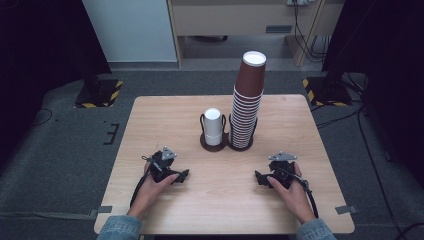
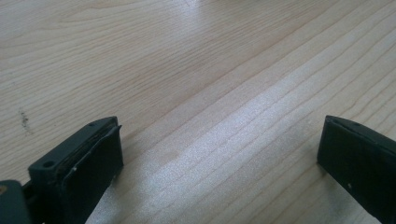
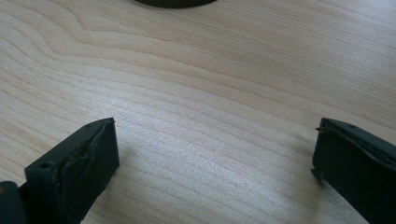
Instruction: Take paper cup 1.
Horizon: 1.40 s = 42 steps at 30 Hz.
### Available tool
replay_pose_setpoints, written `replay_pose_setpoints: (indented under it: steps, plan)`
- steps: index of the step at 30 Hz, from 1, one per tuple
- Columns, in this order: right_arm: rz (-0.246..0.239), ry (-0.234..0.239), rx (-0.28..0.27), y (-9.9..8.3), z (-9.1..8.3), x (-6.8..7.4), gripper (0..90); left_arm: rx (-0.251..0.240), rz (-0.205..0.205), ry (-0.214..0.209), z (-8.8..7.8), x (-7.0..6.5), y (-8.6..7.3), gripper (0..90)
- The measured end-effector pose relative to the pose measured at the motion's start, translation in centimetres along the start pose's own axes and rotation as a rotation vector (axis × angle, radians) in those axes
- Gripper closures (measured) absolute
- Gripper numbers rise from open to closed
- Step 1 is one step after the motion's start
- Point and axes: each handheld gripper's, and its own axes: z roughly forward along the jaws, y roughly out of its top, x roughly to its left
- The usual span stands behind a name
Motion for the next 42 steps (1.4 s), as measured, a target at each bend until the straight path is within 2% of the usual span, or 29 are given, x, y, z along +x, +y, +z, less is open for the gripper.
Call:
replay_pose_setpoints:
  steps: [9,13,17,18,20,23,24,25,27,30,36,42]
  plan:
    - [0.004,-0.002,0.001,0.0,0.0,0.1,0.8,0.002,-0.001,-0.001,0.0,0.0,0.0,0.0]
    - [-0.002,-0.001,0.001,-0.1,-0.1,0.1,0.8,0.008,0.011,-0.014,-0.2,-0.3,0.1,1.2]
    - [-0.004,0.000,0.000,-0.1,-0.1,0.1,0.8,-0.006,0.018,-0.035,-0.6,-0.6,0.3,2.4]
    - [-0.003,-0.002,-0.001,-0.1,-0.1,0.1,0.8,-0.015,0.054,-0.035,-0.9,-1.0,0.4,2.5]
    - [-0.002,0.001,0.000,-0.1,-0.1,0.1,0.8,-0.029,0.065,-0.041,-1.1,-1.1,0.5,3.3]
    - [-0.002,0.001,0.000,-0.1,-0.1,0.1,0.8,-0.053,0.043,-0.057,-1.5,-0.9,0.7,3.3]
    - [-0.003,0.001,0.000,-0.1,-0.1,0.1,0.7,-0.058,0.022,-0.064,-1.8,-0.7,0.7,3.6]
    - [-0.003,0.001,0.000,-0.1,-0.1,0.1,0.7,-0.058,0.022,-0.064,-1.8,-0.7,0.7,3.7]
    - [-0.003,0.001,0.000,-0.1,-0.1,0.1,0.7,-0.058,-0.003,-0.078,-1.8,-0.5,0.7,3.8]
    - [-0.003,0.002,0.000,-0.1,-0.1,0.1,0.7,-0.054,0.001,-0.072,-2.2,-0.4,1.0,4.1]
    - [-0.002,0.001,0.000,-0.1,-0.1,0.1,0.7,-0.007,0.034,-0.070,-2.8,-0.1,2.6,4.4]
    - [-0.001,0.000,-0.001,-0.1,-0.1,0.2,0.7,0.059,0.126,-0.101,-3.1,-0.4,4.9,5.1]
